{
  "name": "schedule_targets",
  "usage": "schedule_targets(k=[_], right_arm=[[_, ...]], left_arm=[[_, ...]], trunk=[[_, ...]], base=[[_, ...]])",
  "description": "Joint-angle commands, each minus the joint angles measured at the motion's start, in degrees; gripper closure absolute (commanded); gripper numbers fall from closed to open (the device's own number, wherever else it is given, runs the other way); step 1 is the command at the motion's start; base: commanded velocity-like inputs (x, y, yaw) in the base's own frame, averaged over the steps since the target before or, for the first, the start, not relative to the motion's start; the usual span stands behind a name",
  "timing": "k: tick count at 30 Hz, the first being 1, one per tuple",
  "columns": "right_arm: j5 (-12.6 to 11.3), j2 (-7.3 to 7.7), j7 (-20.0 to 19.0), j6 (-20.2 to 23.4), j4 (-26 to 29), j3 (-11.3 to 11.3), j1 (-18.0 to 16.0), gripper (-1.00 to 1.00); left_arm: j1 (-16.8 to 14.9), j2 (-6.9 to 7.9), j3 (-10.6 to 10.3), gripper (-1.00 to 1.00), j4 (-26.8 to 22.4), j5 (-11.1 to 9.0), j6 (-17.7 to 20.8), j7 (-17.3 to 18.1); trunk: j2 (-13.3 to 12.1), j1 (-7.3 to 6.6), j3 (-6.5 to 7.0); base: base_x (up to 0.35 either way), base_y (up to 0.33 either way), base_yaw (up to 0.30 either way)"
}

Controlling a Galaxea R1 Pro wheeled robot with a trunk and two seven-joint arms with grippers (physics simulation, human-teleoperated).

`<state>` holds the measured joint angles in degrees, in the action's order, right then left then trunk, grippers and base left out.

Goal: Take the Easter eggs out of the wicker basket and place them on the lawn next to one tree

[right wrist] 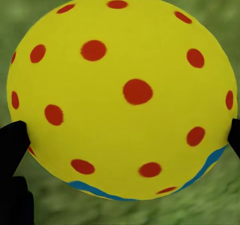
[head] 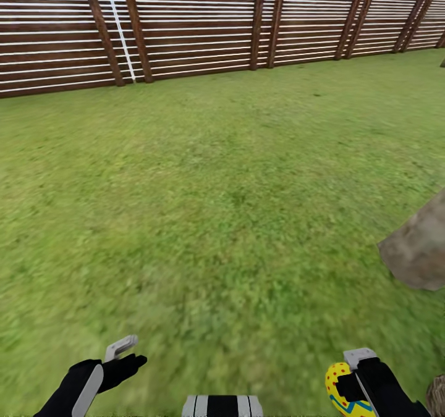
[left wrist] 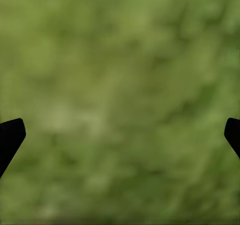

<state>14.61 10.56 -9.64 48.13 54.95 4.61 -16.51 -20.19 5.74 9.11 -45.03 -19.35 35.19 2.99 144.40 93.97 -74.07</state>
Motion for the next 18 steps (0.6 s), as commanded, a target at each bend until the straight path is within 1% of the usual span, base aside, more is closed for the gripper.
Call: schedule_targets(k=[1,14,16,18], right_arm=[[0.59,0.01,-0.60,0.21,0.07,0.11,-0.02,1.00],[0.59,-0.01,-0.65,0.21,0.07,0.13,-0.02,1.00],[0.59,-0.01,-0.65,0.21,0.07,0.10,-0.02,1.00],[0.59,-0.01,-0.65,0.21,0.07,0.09,-0.02,1.00]], left_arm=[[-0.02,-0.02,0.19,-1.00,-0.05,0.07,0.34,0.26],[-0.01,-0.02,0.15,-1.00,-0.06,0.08,0.33,0.26],[-0.02,-0.02,0.17,-1.00,-0.06,0.08,0.34,0.26],[0.00,-0.02,0.16,-1.00,-0.06,0.10,0.38,0.26]], trunk=[[0.03,0.01,-0.27],[0.21,0.35,-3.15],[0.21,0.35,-3.15],[0.23,0.40,-3.59]], base=[[0.000,0.000,0.000],[0.000,0.000,0.000],[0.000,0.000,0.000],[0.000,0.000,0.000]])
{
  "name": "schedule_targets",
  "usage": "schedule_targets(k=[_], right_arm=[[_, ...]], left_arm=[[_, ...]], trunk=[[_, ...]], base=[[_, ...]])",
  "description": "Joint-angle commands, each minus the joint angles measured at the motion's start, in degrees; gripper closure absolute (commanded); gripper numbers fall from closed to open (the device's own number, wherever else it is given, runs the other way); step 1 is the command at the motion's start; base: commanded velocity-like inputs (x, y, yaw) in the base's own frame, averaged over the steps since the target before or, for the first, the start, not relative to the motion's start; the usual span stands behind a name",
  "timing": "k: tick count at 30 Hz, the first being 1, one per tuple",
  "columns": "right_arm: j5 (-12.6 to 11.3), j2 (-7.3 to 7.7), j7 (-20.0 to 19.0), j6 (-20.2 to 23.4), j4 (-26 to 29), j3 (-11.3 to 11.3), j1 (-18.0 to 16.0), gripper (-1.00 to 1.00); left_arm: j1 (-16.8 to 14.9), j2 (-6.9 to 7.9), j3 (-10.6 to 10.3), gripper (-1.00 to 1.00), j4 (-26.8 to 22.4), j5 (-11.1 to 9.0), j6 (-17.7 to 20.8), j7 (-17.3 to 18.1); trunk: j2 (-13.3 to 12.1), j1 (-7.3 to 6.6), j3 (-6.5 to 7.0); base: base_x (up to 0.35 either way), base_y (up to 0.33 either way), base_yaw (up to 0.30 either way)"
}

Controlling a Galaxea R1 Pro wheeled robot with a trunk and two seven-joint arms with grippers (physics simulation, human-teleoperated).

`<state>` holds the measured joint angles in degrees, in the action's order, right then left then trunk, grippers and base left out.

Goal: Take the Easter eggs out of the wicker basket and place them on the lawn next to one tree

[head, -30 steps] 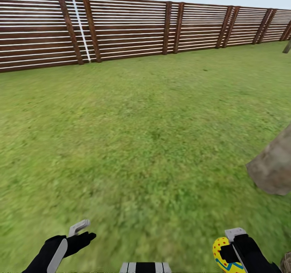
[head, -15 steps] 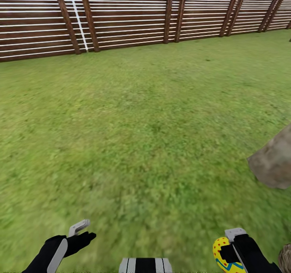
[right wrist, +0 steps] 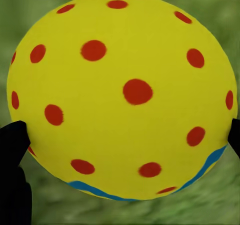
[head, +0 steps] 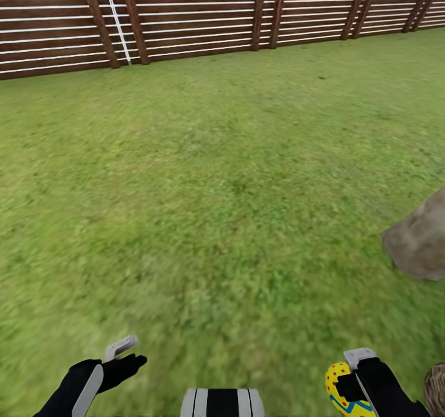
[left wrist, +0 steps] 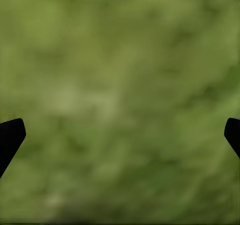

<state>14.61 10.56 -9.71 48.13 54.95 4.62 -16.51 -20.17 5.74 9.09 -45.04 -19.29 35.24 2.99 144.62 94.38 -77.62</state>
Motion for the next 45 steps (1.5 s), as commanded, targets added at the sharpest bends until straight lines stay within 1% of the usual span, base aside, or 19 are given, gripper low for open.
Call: schedule_targets(k=[1,8,17,22,23,35,40,45], right_arm=[[0.59,-0.01,-0.57,0.21,0.07,0.06,-0.02,1.00],[0.59,-0.01,-0.57,0.21,0.07,0.04,-0.02,1.00],[0.59,-0.01,-0.57,0.21,0.07,0.04,-0.02,1.00],[0.21,0.06,-0.73,0.08,0.07,0.18,-0.02,1.00],[0.14,0.07,-0.74,0.02,0.07,0.19,-0.02,-1.00],[0.33,0.06,-0.57,0.12,0.07,0.13,-0.02,-1.00],[0.38,0.00,-0.57,0.12,0.07,0.13,-0.02,-1.00],[0.50,-0.01,-0.49,0.12,0.07,0.09,-0.02,-1.00]], left_arm=[[-0.03,-0.02,0.16,-1.00,-0.05,0.04,0.35,0.26],[-0.04,-0.02,0.14,-1.00,-0.05,0.04,0.31,0.26],[-0.04,-0.02,0.14,-1.00,-0.14,-0.01,0.35,0.26],[-0.04,-0.02,0.14,-1.00,-0.14,-0.04,0.35,0.26],[-0.04,-0.02,0.14,-1.00,-0.14,-0.04,0.35,0.26],[-0.04,0.03,0.23,-1.00,-0.23,-0.05,0.35,0.26],[-0.04,-0.01,0.19,-1.00,-0.20,-0.05,0.35,0.26],[-0.04,-0.02,0.14,-1.00,-0.20,-0.04,0.35,0.26]], trunk=[[0.03,0.01,-0.27],[0.13,0.19,-1.82],[0.13,0.19,-1.82],[0.13,0.19,-1.83],[0.13,0.19,-1.85],[0.13,0.19,-1.89],[0.06,0.06,-0.78],[-0.01,-0.06,0.32]], base=[[0.000,0.000,0.000],[0.000,0.000,0.000],[0.000,0.000,0.000],[0.000,0.000,0.000],[0.000,0.000,0.000],[0.000,0.000,0.000],[-0.013,0.000,0.000],[-0.299,0.000,0.000]])
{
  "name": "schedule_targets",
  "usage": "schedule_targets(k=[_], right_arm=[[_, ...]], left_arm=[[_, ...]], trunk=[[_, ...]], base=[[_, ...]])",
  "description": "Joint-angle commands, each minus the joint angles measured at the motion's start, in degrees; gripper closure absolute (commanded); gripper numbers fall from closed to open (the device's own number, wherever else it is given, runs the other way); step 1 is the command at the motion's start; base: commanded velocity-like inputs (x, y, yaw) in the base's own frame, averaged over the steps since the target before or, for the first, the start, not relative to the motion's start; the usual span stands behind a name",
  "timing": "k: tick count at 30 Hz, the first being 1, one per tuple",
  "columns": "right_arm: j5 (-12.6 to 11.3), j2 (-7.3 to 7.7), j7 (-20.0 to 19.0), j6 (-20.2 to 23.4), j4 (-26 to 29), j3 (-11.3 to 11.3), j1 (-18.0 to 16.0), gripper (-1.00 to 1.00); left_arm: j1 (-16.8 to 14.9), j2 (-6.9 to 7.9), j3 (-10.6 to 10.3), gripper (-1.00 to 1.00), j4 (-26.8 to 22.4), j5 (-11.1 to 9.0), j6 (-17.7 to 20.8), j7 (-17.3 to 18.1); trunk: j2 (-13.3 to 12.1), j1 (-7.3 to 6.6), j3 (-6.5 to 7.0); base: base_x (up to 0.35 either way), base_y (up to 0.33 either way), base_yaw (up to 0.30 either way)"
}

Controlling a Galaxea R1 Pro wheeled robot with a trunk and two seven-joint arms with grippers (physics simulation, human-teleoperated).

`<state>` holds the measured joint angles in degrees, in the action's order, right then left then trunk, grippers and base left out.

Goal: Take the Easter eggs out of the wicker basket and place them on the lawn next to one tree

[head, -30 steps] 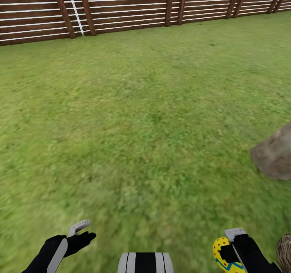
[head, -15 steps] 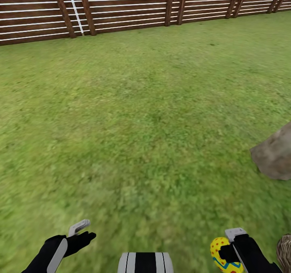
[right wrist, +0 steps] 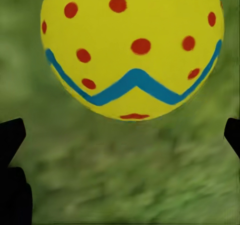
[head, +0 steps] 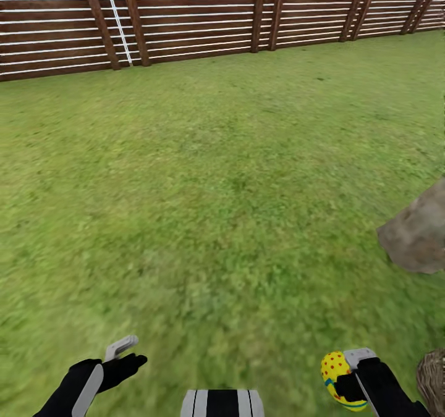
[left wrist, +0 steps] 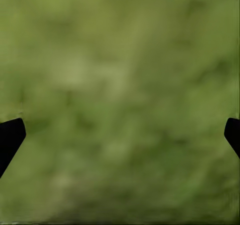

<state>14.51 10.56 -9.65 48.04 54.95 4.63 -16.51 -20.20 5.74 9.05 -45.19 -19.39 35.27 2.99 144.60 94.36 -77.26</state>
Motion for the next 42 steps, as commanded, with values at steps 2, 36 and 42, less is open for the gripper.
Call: schedule_targets(k=[2,36,42], right_arm=[[0.59,-0.03,-0.54,0.21,0.07,0.05,-0.01,-1.00],[0.52,-0.36,-0.63,0.32,0.07,0.11,-0.01,-1.00],[0.52,-0.41,-0.63,0.34,0.07,0.11,-0.01,-1.00]], left_arm=[[-0.02,-0.02,0.18,-1.00,-0.07,0.06,0.33,0.26],[-0.01,-0.02,0.11,-1.00,0.00,0.32,0.33,0.26],[-0.01,-0.03,0.17,-1.00,0.01,0.25,0.33,0.26]], trunk=[[-0.01,-0.10,0.41],[-0.47,-0.97,8.28],[-0.55,-1.13,9.78]], base=[[-0.337,0.000,0.000],[-0.325,-0.082,-0.103],[-0.025,-0.010,-0.282]])
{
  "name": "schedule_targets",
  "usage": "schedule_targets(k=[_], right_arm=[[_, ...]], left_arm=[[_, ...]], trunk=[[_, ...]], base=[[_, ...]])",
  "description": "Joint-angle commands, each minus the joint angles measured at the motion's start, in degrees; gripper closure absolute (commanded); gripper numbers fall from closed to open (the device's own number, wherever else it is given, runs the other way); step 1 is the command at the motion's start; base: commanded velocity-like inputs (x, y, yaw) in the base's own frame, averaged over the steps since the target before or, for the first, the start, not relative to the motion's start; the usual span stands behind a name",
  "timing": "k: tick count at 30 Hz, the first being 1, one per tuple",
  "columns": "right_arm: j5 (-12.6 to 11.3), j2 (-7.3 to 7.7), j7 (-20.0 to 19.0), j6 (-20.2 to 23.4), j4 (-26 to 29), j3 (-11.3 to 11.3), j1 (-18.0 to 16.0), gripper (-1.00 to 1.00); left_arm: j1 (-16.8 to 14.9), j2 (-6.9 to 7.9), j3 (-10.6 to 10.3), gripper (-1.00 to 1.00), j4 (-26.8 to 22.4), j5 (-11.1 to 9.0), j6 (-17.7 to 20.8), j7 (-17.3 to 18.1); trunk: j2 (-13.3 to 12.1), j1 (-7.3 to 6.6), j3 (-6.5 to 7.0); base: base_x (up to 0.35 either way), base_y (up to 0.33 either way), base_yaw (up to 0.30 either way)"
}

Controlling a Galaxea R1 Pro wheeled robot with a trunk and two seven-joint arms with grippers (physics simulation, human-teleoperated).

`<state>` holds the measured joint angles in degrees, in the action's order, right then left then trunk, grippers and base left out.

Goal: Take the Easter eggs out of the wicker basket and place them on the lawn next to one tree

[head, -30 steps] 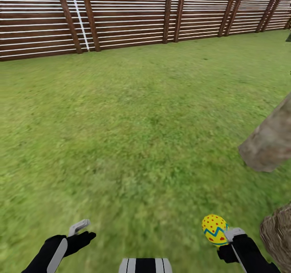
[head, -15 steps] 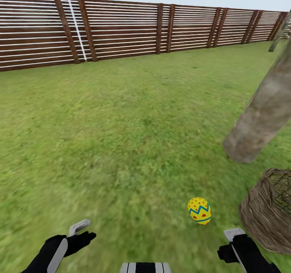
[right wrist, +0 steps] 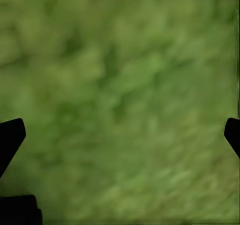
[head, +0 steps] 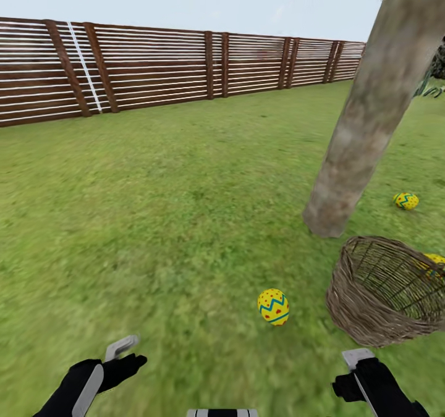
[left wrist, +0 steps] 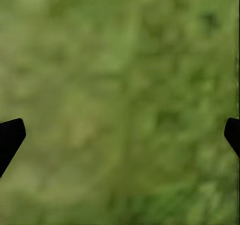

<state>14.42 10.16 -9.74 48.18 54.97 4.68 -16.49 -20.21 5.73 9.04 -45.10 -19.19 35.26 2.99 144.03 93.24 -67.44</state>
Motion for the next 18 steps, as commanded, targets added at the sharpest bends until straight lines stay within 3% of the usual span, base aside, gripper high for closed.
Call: schedule_targets(k=[1,18], right_arm=[[0.61,0.00,-0.54,0.19,0.05,0.06,-0.03,-1.00],[0.68,0.03,-0.54,0.25,0.05,0.07,-0.03,-1.00]], left_arm=[[0.00,-0.02,0.19,-1.00,-0.07,0.04,0.35,0.26],[0.00,0.03,0.26,-1.00,0.22,-0.07,0.32,0.25]], trunk=[[0.00,-0.03,0.21],[-0.23,-0.47,4.50]], base=[[-0.002,-0.001,-0.282],[0.000,0.000,-0.282]])
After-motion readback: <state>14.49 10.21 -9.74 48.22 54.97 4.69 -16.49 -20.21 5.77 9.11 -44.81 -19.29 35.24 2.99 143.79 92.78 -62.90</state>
